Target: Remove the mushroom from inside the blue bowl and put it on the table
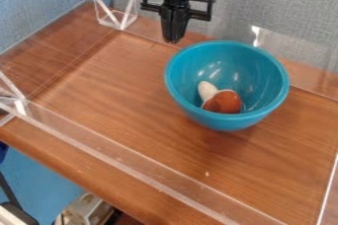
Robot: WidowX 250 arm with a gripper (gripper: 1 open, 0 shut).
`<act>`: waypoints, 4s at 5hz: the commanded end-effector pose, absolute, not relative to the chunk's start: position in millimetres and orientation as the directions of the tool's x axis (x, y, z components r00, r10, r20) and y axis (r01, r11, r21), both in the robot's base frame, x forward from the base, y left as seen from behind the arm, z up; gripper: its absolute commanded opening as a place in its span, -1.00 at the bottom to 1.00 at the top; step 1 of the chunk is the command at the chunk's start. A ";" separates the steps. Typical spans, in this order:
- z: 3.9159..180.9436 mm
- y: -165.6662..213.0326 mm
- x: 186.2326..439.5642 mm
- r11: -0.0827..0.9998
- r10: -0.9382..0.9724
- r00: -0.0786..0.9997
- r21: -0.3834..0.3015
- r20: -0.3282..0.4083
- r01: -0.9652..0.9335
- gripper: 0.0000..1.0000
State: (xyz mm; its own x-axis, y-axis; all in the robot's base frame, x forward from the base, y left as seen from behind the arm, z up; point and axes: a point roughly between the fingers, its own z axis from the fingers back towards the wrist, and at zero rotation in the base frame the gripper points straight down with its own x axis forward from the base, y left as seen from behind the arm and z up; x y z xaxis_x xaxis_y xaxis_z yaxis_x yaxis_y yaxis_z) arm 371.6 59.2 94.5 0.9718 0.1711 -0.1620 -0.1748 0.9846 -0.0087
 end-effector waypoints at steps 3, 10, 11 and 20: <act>116.0 71.8 376.2 0.977 0.211 0.972 0.005 -0.101 -0.212 -1.00; 106.4 77.9 383.2 0.965 0.262 0.960 0.023 -0.103 -0.261 -1.00; 112.2 62.5 380.3 0.973 0.231 0.969 0.018 -0.091 -0.230 1.00; 82.9 -72.0 352.3 0.970 -0.237 0.969 0.028 -0.067 0.240 1.00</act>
